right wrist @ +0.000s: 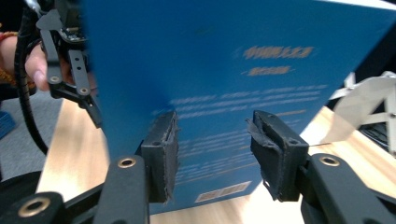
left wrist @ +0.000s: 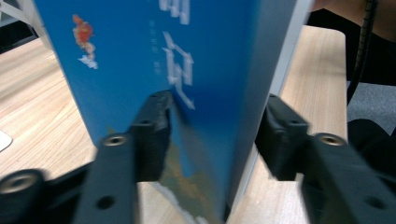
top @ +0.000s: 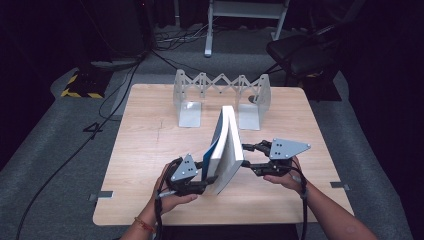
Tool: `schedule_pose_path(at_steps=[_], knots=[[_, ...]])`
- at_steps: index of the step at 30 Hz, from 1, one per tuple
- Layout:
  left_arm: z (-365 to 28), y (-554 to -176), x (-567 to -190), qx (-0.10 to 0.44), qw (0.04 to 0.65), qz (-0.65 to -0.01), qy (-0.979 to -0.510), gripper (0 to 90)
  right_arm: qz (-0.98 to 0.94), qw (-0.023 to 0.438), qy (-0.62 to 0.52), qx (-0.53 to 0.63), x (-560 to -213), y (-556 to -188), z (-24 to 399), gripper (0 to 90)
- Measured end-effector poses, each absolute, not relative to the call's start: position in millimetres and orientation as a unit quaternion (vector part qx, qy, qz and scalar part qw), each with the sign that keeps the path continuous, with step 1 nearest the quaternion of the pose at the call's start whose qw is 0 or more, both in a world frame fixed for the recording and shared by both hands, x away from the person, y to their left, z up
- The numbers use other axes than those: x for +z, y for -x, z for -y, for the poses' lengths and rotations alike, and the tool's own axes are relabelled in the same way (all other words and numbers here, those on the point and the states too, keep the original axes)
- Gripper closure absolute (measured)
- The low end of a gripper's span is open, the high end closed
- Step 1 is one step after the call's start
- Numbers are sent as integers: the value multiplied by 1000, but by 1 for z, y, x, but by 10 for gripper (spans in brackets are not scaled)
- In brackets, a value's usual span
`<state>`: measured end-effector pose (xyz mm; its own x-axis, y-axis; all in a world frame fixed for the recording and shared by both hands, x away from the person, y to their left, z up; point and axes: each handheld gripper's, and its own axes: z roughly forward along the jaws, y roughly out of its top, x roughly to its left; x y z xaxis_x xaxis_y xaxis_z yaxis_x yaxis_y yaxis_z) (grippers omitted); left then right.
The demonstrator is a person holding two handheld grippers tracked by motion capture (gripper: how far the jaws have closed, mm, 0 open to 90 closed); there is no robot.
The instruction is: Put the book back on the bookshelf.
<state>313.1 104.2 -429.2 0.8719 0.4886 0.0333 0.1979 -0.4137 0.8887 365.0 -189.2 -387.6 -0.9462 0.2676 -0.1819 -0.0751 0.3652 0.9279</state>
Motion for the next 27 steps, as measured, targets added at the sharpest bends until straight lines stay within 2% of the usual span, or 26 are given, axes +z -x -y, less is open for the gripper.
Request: schedule_pose_path(at_steps=[4,9,11,21,24,25,27], knots=[[-92,-305,-434,150,489,-215,-832,253,-814,151,-55,559,-390,-362,185,512],[-78,-299,-443,154,485,-232,-829,178,-811,146,-58,564,-390,-362,180,515],[-73,-298,-445,172,483,-251,-821,152,-812,149,-55,562,-391,-362,176,515],[-62,-295,-447,244,492,-333,-766,170,-810,159,-62,561,-395,-361,153,497],[-64,-296,-446,252,504,-347,-749,259,-809,161,-68,561,-396,-362,152,495],[-65,-297,-446,255,504,-350,-747,314,-810,159,-71,560,-396,-364,153,493],[-68,-298,-446,248,508,-344,-750,345,-807,156,-78,564,-396,-367,155,487]])
